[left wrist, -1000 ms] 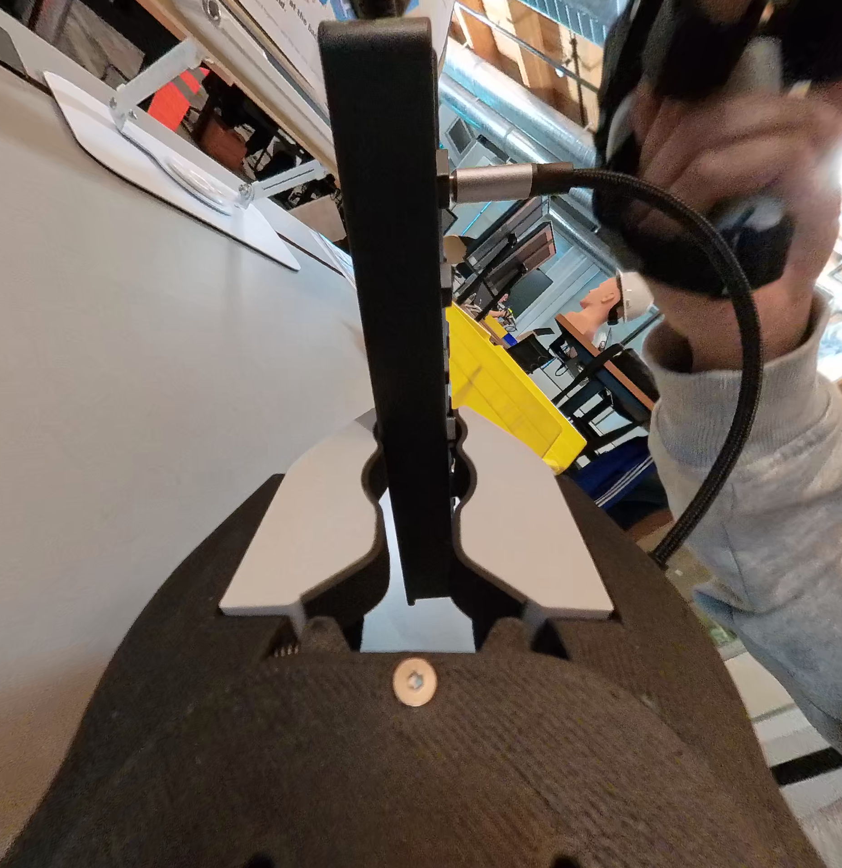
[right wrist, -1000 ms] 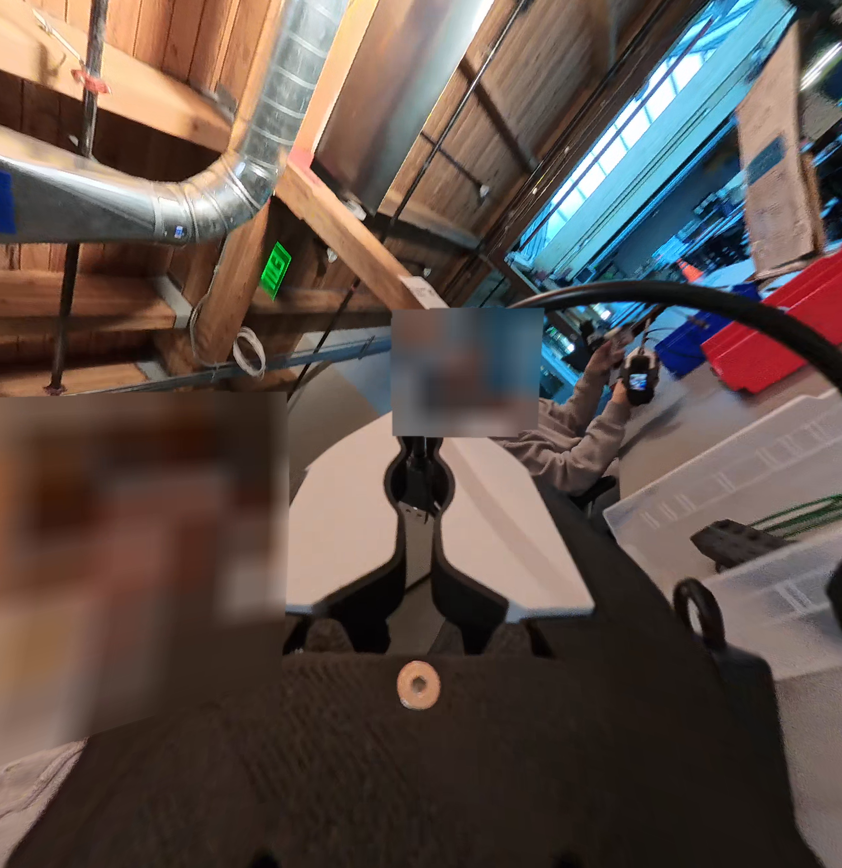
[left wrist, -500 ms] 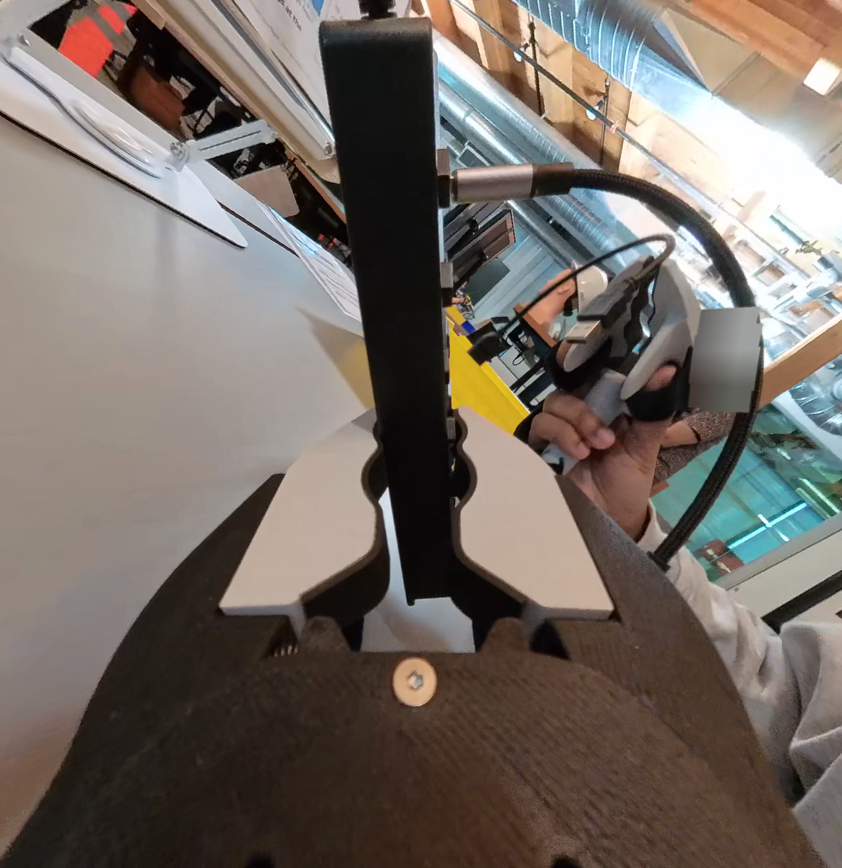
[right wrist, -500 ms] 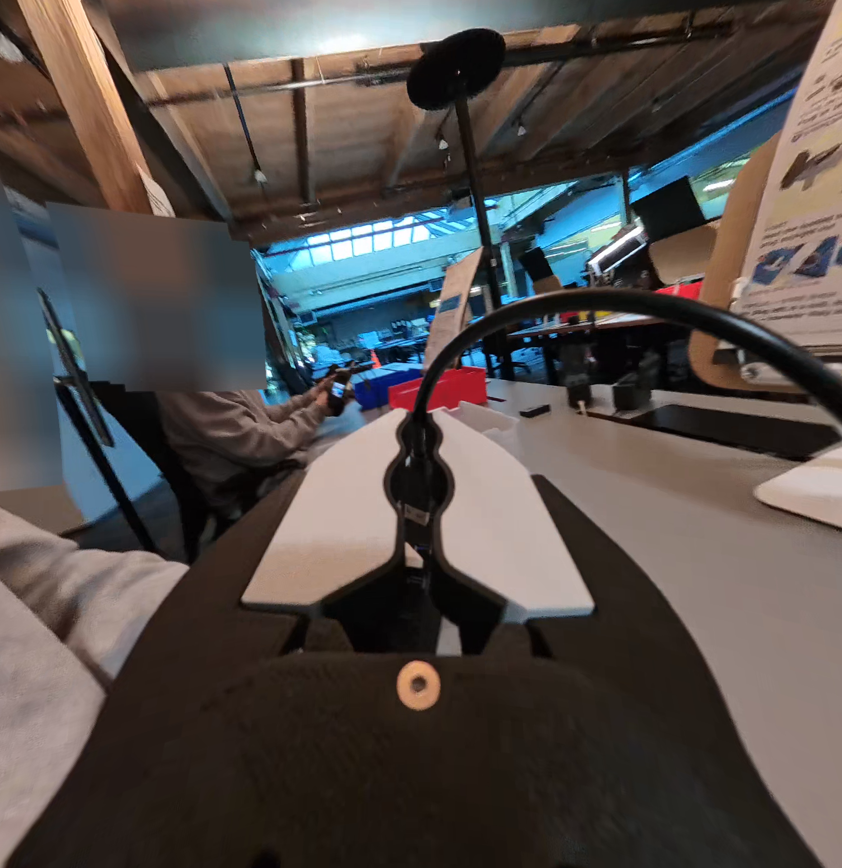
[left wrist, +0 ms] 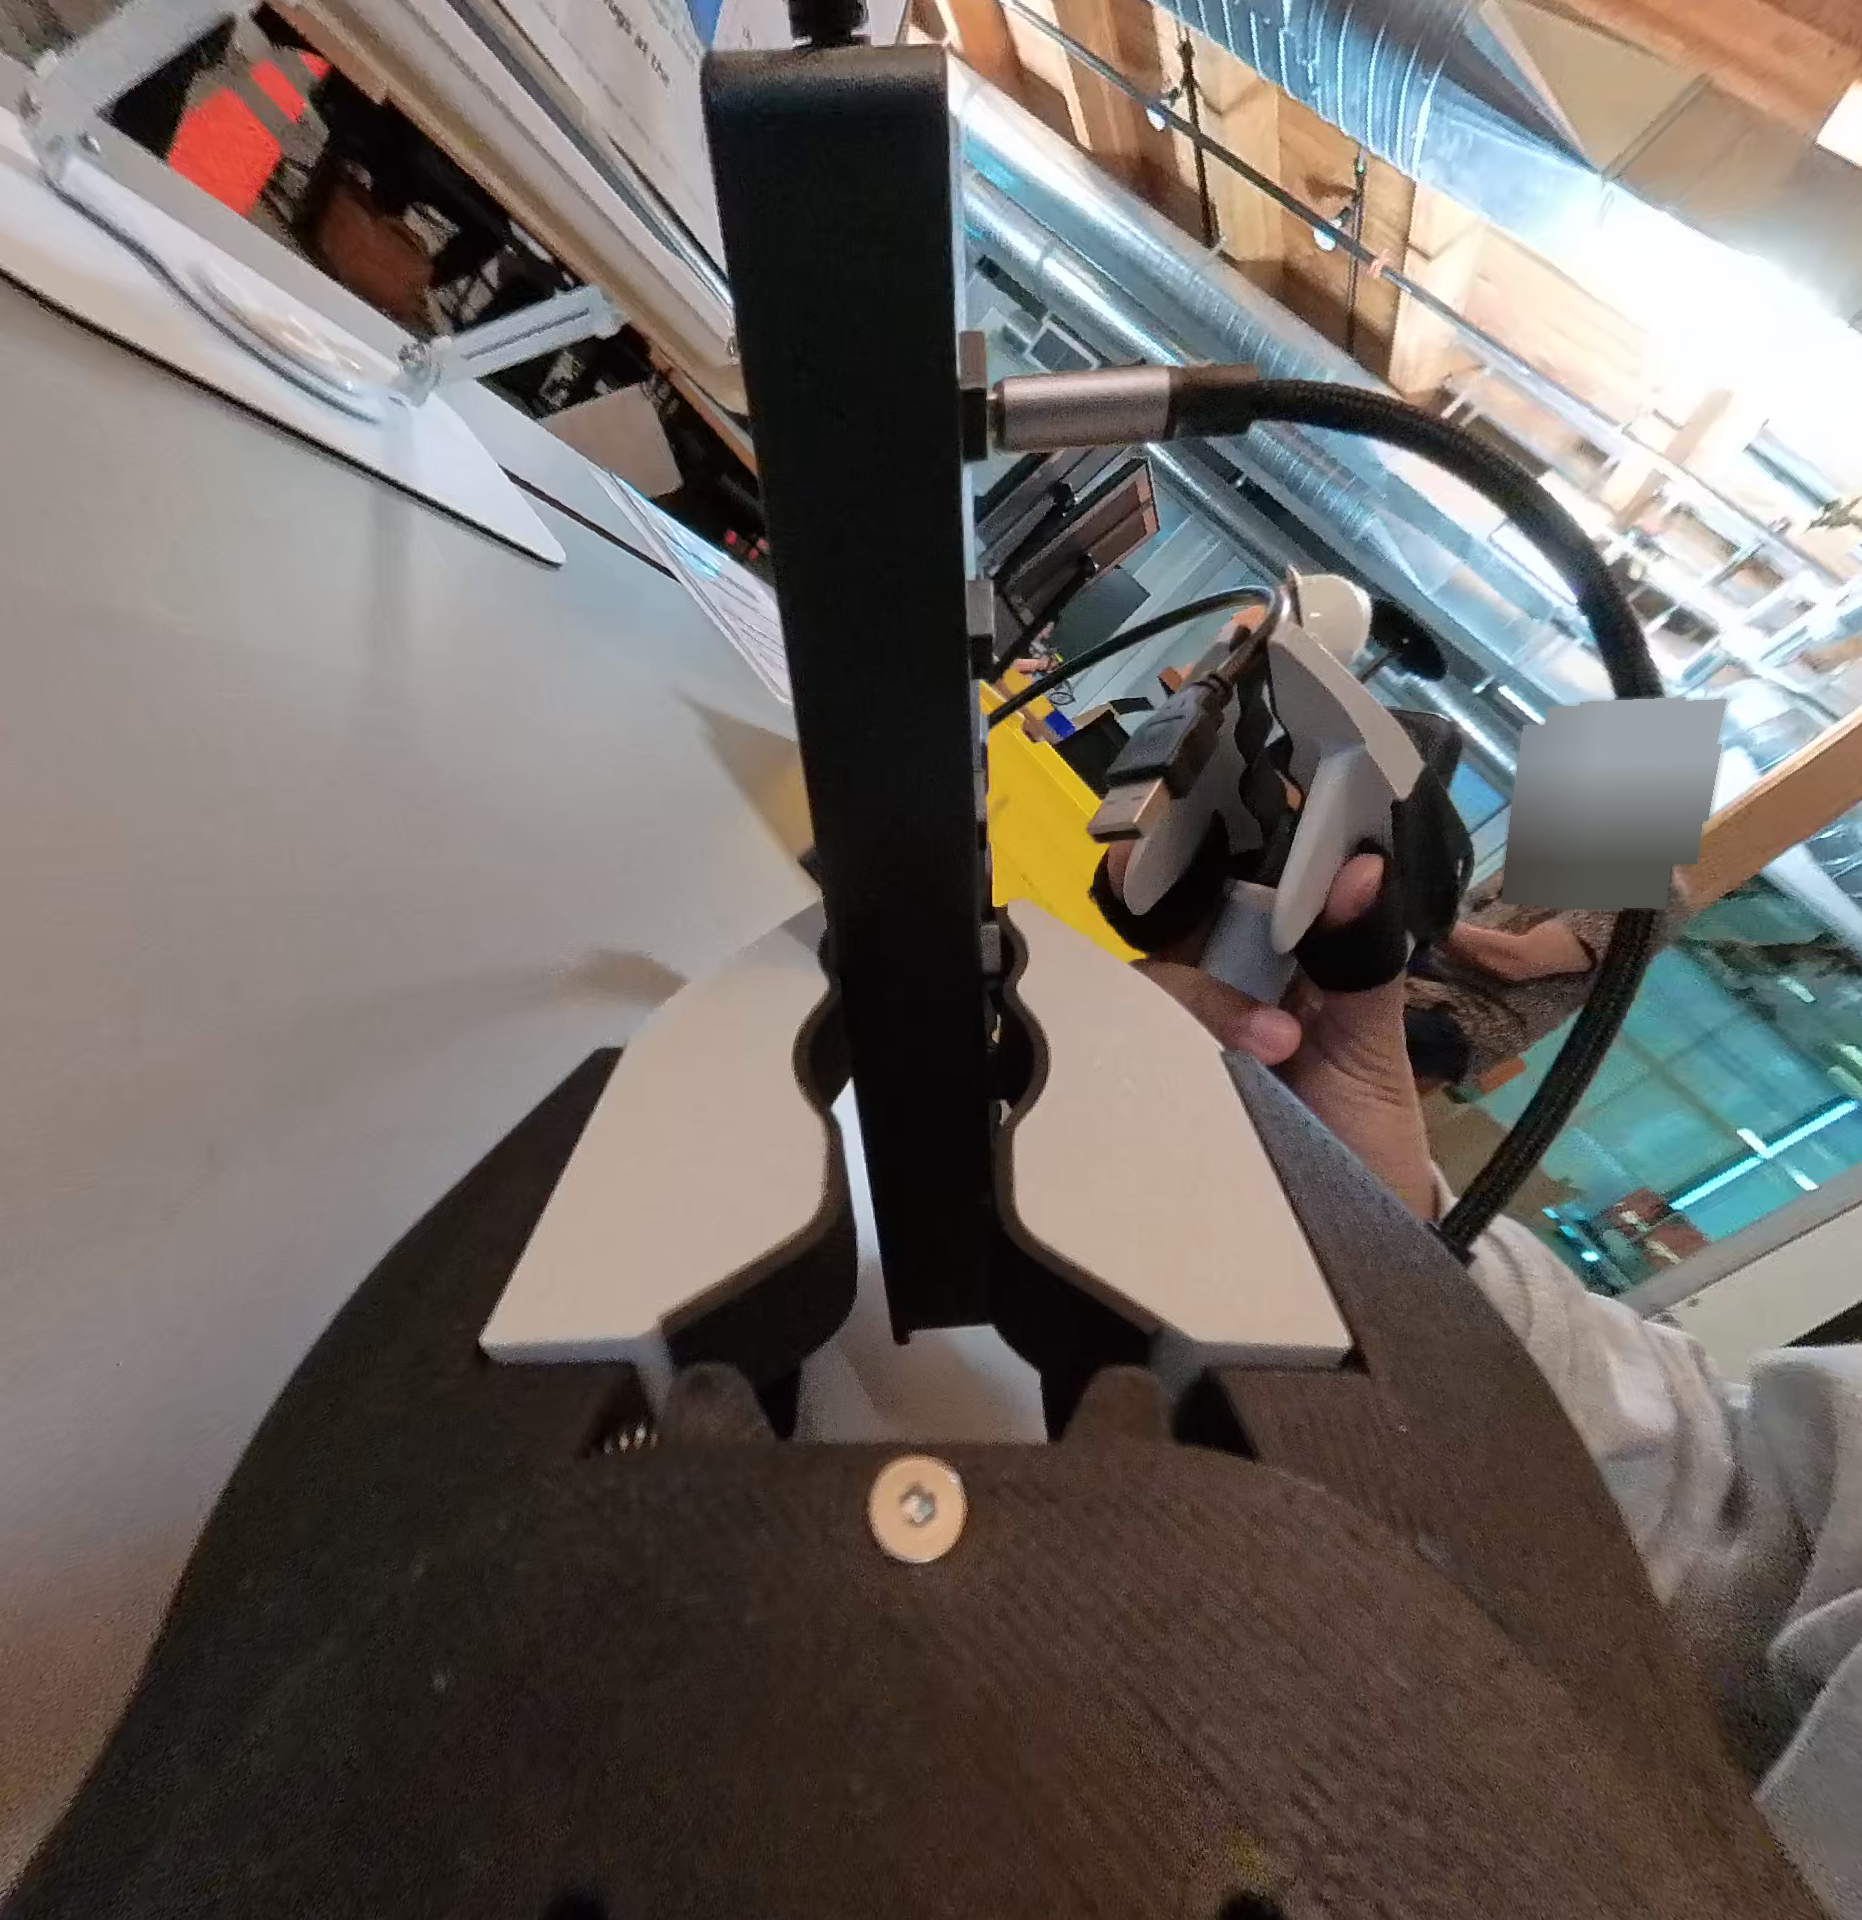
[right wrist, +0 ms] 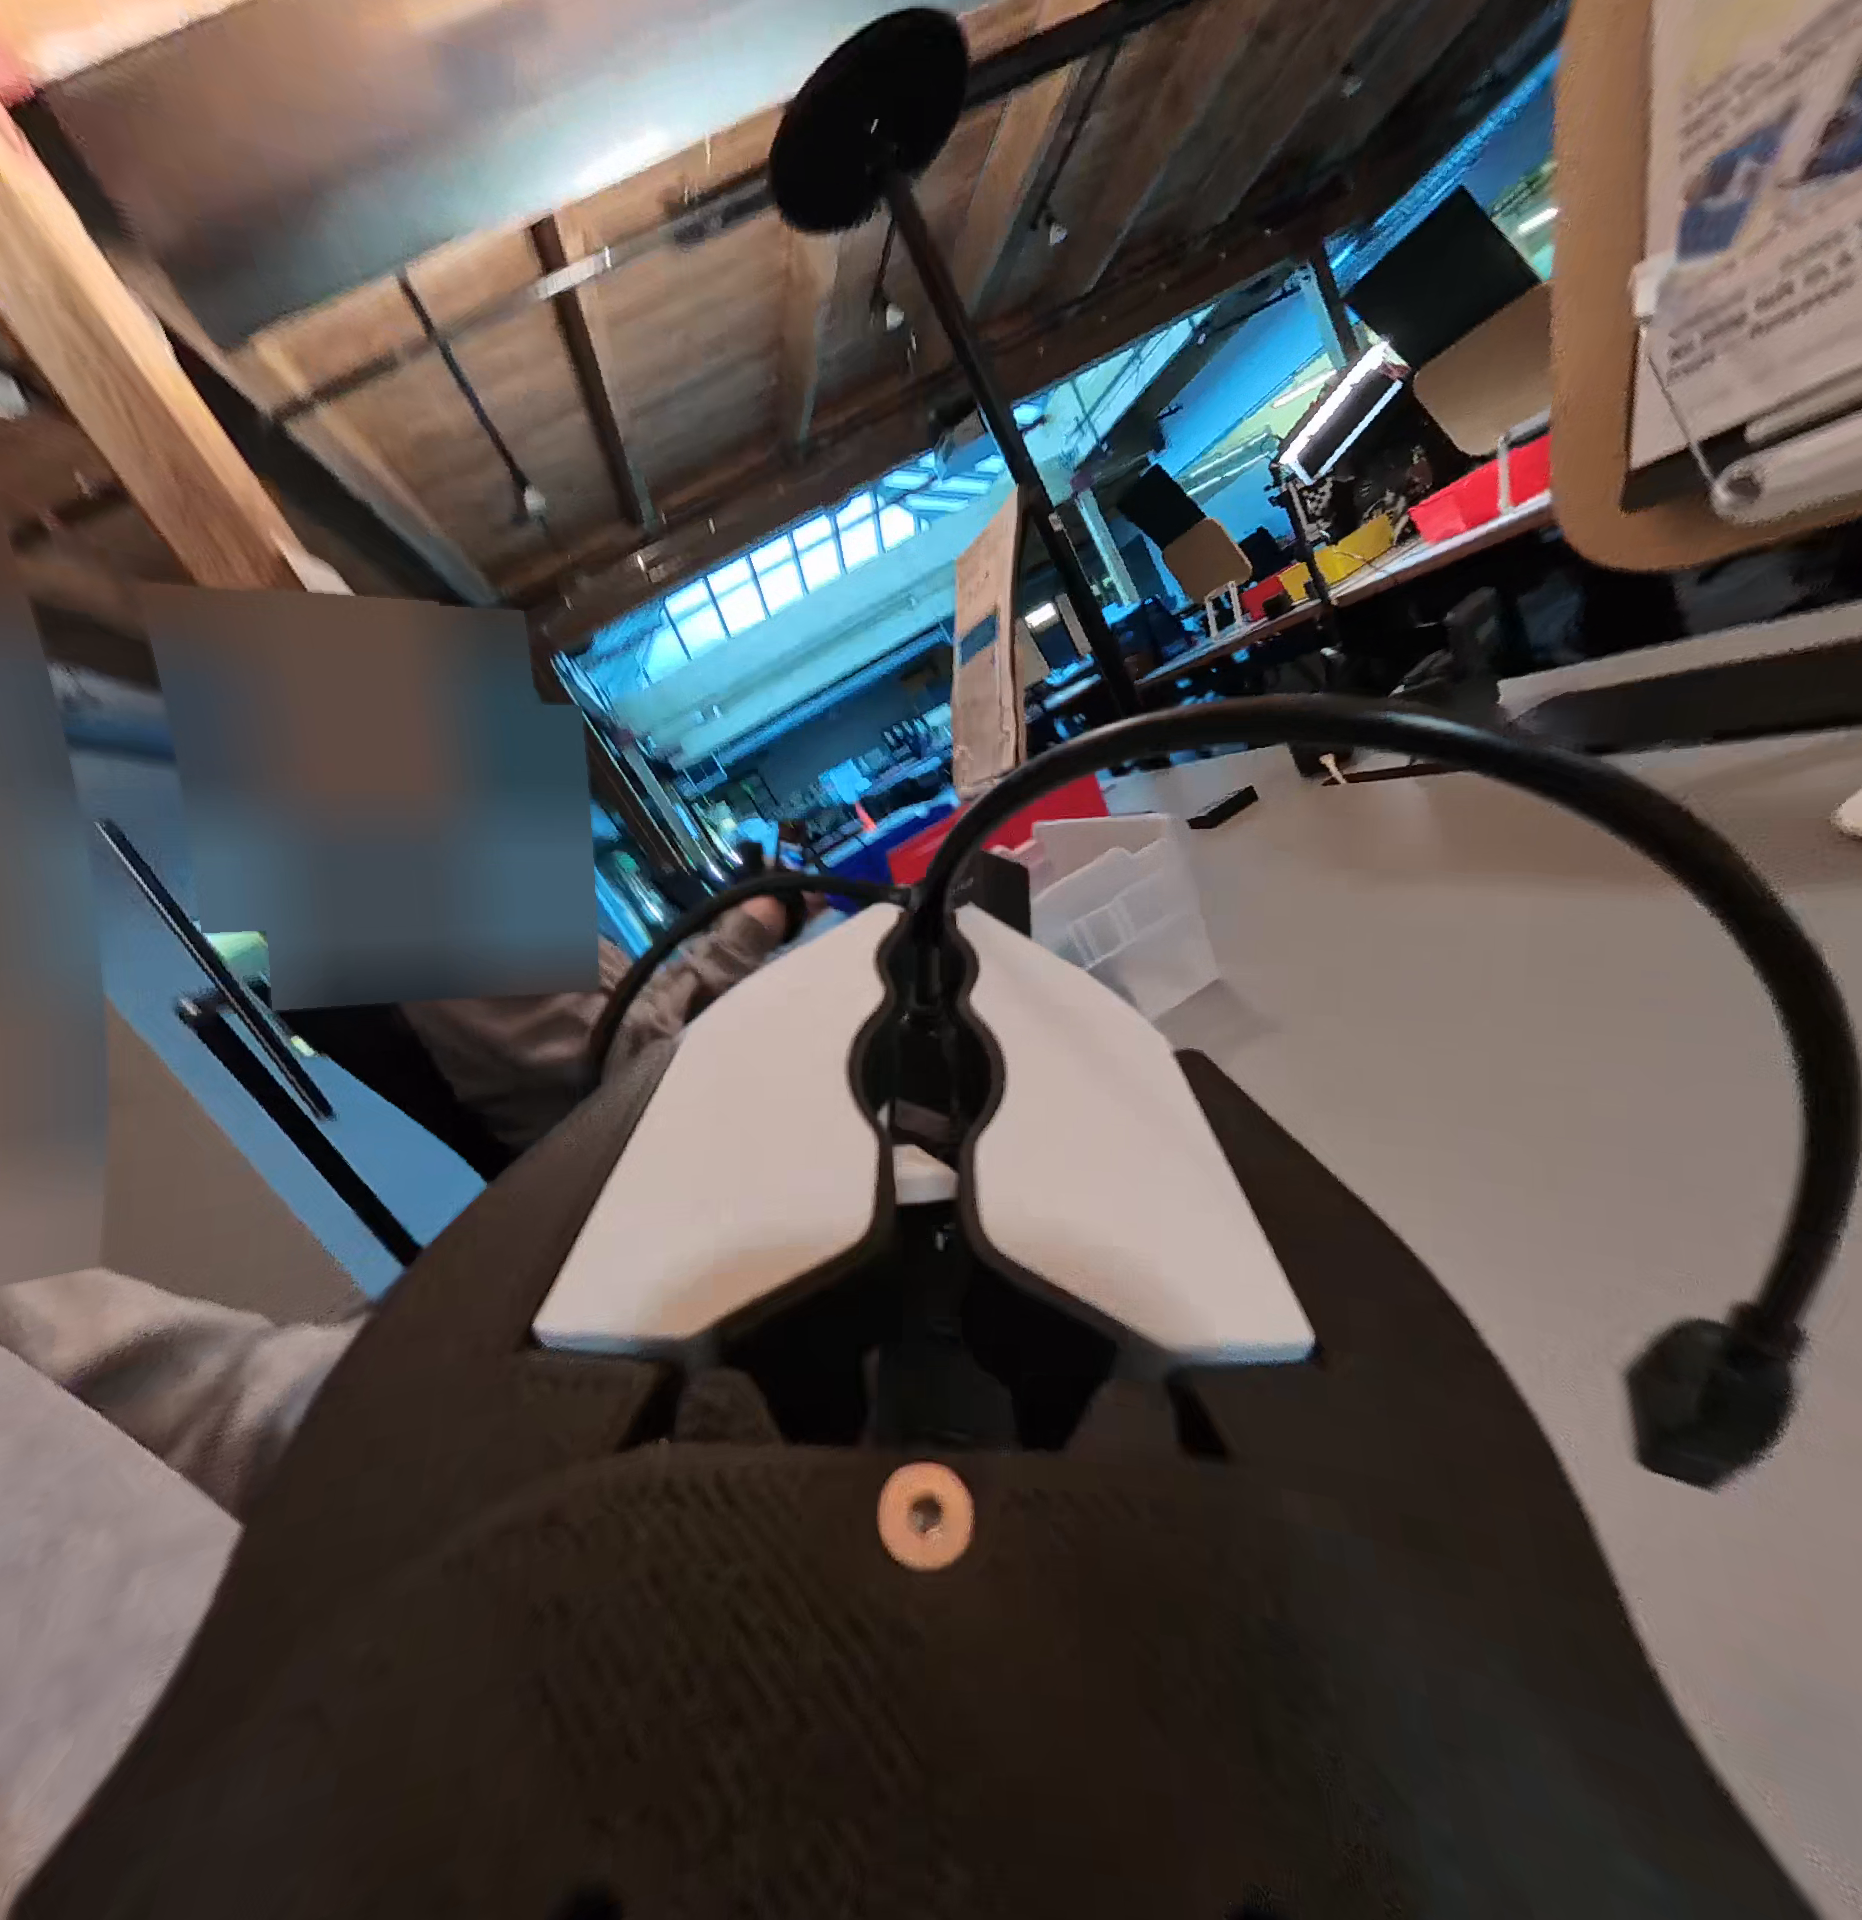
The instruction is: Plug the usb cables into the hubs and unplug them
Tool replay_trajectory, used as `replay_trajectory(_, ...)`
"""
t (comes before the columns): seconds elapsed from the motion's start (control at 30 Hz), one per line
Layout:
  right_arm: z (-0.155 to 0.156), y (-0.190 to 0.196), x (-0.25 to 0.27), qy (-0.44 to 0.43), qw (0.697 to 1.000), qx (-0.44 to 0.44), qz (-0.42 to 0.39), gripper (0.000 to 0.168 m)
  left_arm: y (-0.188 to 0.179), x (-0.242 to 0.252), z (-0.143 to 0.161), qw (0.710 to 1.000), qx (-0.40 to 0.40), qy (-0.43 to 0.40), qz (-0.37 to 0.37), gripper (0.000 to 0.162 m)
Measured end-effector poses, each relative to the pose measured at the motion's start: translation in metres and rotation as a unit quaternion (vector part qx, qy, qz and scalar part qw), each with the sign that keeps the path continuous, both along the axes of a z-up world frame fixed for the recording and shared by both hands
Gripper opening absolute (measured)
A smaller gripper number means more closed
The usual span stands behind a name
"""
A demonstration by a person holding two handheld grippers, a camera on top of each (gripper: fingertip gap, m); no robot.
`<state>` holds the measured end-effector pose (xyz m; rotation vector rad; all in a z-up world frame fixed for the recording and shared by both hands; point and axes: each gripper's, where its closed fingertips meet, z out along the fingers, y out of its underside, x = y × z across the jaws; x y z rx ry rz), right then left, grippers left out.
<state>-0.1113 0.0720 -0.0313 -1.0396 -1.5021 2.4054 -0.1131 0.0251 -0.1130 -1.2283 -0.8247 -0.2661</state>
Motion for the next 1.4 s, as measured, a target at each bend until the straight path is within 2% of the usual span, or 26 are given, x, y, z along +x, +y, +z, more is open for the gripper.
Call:
replay_trajectory(0.1,-0.005,0.005,-0.005,-0.060,0.996,-0.067,0.006,0.004,0.000,0.001,0.004,1.000,-0.004,0.025,0.008,0.024)
replay_trajectory(0.3,-0.023,-0.007,-0.007,-0.146,0.981,-0.128,0.027,0.004,0.003,0.007,0.009,0.999,-0.006,0.050,-0.005,0.024)
replay_trajectory(0.47,-0.027,-0.009,-0.006,-0.174,0.972,-0.158,0.029,0.004,0.006,0.012,0.011,0.997,-0.012,0.070,-0.013,0.024)
replay_trajectory(0.63,-0.015,-0.012,-0.002,-0.175,0.961,-0.208,0.057,0.004,0.007,0.014,0.012,0.997,-0.014,0.075,-0.018,0.024)
replay_trajectory(0.9,-0.031,-0.028,-0.004,-0.212,0.959,-0.179,0.046,0.004,0.015,0.021,0.006,0.998,0.019,0.012,-0.054,0.024)
replay_trajectory(1.03,-0.042,-0.027,-0.006,-0.229,0.961,-0.146,0.044,0.005,0.013,0.015,-0.002,0.999,-0.001,-0.012,-0.043,0.024)
replay_trajectory(1.23,-0.061,-0.031,-0.006,-0.252,0.962,-0.096,0.051,0.005,0.004,0.002,-0.006,0.995,0.036,-0.085,-0.038,0.024)
replay_trajectory(1.4,-0.062,-0.031,-0.005,-0.263,0.956,-0.096,0.081,0.005,0.005,0.003,-0.005,0.995,0.040,-0.081,-0.047,0.026)
